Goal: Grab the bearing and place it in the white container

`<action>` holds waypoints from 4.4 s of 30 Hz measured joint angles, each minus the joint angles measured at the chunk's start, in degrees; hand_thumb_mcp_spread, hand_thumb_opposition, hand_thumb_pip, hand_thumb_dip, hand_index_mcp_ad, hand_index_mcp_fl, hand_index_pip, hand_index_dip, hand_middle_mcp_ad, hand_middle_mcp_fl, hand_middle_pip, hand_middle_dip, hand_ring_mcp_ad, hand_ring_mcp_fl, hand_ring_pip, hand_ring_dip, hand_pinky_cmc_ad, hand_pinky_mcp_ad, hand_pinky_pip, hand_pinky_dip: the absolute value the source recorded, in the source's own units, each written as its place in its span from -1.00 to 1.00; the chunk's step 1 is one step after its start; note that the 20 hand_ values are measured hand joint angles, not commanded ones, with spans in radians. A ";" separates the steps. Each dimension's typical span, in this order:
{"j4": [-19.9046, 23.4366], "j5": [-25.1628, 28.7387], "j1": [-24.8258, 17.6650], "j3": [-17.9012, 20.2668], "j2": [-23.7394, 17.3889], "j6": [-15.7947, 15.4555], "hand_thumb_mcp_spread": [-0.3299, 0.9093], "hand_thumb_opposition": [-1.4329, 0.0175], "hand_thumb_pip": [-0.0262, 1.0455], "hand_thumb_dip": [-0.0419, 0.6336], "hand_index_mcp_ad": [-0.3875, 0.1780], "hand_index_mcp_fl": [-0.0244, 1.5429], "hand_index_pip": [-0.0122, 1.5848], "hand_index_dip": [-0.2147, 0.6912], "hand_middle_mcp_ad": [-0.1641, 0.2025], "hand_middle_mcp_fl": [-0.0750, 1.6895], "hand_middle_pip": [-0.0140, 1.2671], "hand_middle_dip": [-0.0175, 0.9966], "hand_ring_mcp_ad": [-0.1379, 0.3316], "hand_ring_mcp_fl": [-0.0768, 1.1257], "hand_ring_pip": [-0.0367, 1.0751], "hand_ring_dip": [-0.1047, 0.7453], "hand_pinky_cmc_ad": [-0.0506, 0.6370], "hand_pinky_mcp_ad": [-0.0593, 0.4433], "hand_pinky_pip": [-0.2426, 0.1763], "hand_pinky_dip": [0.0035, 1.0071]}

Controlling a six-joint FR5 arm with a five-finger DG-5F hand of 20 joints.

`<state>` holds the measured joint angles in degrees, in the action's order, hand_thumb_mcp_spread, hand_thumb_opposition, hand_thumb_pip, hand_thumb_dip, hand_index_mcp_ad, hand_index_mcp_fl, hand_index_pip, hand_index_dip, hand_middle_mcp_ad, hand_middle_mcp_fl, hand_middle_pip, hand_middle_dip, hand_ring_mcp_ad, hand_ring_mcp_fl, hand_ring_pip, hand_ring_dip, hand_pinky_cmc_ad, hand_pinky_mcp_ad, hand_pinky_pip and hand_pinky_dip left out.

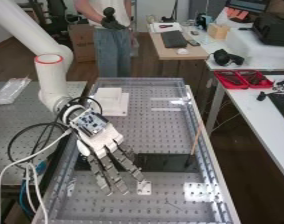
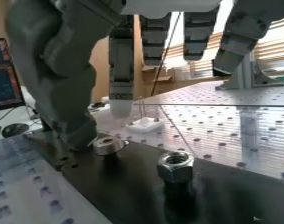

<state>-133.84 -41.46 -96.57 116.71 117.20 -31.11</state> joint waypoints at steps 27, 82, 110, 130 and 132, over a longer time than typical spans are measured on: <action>0.79 -0.84 0.29 -0.33 1.32 -3.94 0.13 -0.21 0.23 -0.13 0.23 -0.94 0.95 -0.16 0.17 -0.91 -0.78 -0.69 0.40 -0.87 -0.81 -0.61 0.25 0.38 -0.43 -0.57; 0.24 -2.86 1.10 -0.66 1.17 -4.29 0.12 -0.19 0.26 -0.08 0.17 -0.78 0.95 -0.25 0.17 -0.91 -0.78 -0.69 0.34 -0.87 -0.81 -0.61 0.25 0.38 -0.43 -0.53; -0.92 -3.08 1.06 -1.29 0.98 -3.50 0.11 -0.23 0.26 -0.08 0.12 -0.80 0.95 -0.26 0.17 -0.91 -0.78 -0.69 0.34 -0.87 -0.81 -0.61 0.26 0.36 -0.43 -0.51; -2.65 -2.58 0.30 -0.94 0.42 -2.03 0.10 -0.23 0.27 -0.08 0.12 -0.90 0.90 -0.28 0.17 -0.91 -0.78 -0.69 0.34 -0.87 -0.81 -0.61 0.25 0.36 -0.43 -0.47; -2.65 -2.49 0.23 -0.95 0.39 -2.15 0.12 -0.23 0.39 -0.08 0.12 -0.92 0.88 -0.28 0.17 -0.91 -0.78 -0.69 0.34 -0.87 -0.81 -0.61 0.25 0.36 -0.43 -0.45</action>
<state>-136.49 -43.94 -96.34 115.76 117.59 -33.25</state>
